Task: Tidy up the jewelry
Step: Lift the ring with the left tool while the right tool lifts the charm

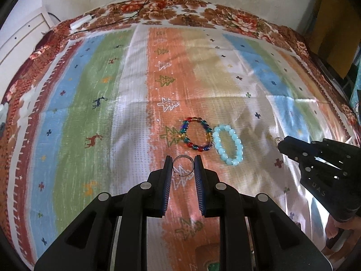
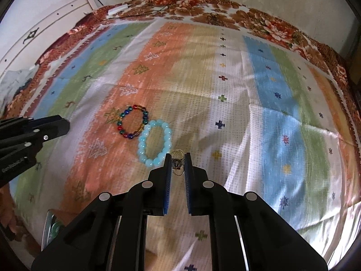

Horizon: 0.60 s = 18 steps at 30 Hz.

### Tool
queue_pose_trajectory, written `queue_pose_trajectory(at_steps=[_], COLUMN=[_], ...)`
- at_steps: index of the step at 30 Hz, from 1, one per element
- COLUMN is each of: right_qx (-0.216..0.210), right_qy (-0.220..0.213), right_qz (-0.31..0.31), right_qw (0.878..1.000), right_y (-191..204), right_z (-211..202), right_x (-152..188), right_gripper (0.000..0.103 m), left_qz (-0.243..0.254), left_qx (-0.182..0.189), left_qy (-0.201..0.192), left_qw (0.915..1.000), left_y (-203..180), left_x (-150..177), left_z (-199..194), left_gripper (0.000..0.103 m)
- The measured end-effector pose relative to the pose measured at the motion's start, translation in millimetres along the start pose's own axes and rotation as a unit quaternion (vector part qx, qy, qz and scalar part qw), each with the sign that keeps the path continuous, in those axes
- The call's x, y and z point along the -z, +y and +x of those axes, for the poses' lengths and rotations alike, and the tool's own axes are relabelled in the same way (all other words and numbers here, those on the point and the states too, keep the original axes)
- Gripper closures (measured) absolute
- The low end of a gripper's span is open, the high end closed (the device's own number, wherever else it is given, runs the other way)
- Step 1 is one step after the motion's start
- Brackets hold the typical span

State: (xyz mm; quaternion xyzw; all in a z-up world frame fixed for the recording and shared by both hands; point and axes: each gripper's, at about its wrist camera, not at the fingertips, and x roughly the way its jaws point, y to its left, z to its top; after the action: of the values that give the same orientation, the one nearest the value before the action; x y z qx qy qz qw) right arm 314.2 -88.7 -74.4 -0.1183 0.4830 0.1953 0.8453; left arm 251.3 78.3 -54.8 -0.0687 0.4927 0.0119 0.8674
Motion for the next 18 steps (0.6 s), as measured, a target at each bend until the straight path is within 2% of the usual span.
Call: queue_pose_trajectory(at_steps=[18], right_qx=[-0.020], right_qy=[-0.032], right_qz=[0.002], right_qw=[0.999], right_y=[6], right_z=[-50], right_x=[34], right_gripper=[0.091], left_qz=[-0.009], left_qx=[0.020], left_qy=[-0.019], left_qw=[0.9996], left_y=[-18], left_x=[29], left_z=[-33], left_gripper=[0.084])
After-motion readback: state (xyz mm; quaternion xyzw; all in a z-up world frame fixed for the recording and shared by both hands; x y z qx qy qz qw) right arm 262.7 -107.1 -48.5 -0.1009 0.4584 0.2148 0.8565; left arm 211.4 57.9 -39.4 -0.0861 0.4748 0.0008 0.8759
